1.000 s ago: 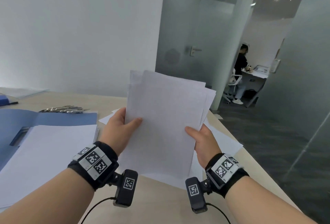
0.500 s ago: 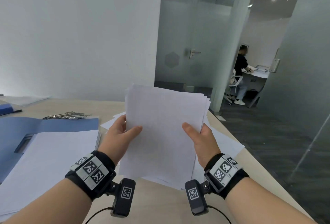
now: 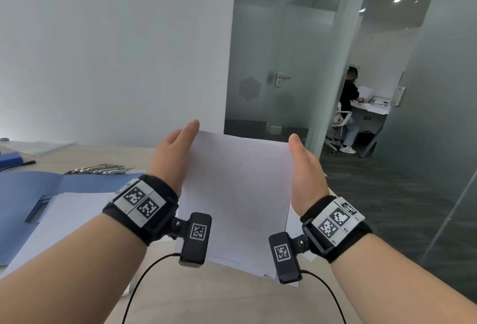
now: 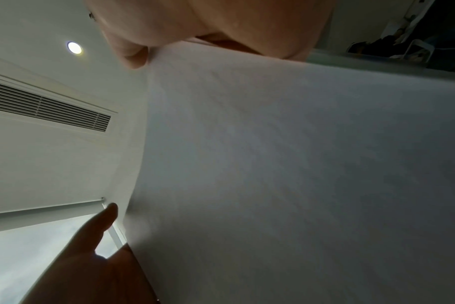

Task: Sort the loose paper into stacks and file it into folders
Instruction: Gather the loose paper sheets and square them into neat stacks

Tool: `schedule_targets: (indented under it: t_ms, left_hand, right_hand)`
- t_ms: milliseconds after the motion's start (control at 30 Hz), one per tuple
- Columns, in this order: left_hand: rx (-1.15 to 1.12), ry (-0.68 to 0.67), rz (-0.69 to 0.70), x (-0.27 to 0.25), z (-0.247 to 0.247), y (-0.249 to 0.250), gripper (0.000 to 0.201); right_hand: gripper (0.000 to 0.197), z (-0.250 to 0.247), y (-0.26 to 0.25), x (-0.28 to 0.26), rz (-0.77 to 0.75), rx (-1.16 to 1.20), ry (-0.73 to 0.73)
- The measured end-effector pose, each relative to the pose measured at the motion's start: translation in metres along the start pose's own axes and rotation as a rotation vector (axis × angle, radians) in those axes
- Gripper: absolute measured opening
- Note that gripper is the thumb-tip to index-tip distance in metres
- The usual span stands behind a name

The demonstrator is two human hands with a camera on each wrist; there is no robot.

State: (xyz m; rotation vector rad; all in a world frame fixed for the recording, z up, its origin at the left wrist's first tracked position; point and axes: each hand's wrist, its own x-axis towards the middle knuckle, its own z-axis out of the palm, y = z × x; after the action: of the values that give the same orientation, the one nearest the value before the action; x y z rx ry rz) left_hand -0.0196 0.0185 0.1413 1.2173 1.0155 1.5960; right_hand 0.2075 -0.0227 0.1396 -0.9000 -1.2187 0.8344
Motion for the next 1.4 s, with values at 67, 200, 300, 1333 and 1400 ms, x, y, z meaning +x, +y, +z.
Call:
schedule_targets:
  t_ms: [67,200,300,1333,1400]
  left_hand:
    - [0.007,0.035,-0.009,0.003,0.001,0.003,0.034]
    - [0.019,0.04,-0.007,0.006,0.002,0.006,0.028]
    - [-0.005,0.03,0.02,0.003,0.003,0.006,0.025]
    - [0.103,-0.209,-0.191,-0.031,-0.024,-0.095,0.053]
    - [0.112,-0.211,-0.172,-0.029,-0.022,-0.091,0.041]
  right_hand:
    - [0.08,0.003,-0.007,0.001,0.008,0.003,0.007]
    - [0.052,0.002,-0.009,0.004,0.02,-0.047,0.055]
    - [0.04,-0.001,-0.005,0.008,0.017,-0.101,0.088]
    - [0.049,-0.028,0.106,-0.028,0.277,0.011,-0.061]
    - [0.038,-0.029,0.103,-0.025,0.281,0.038,-0.026]
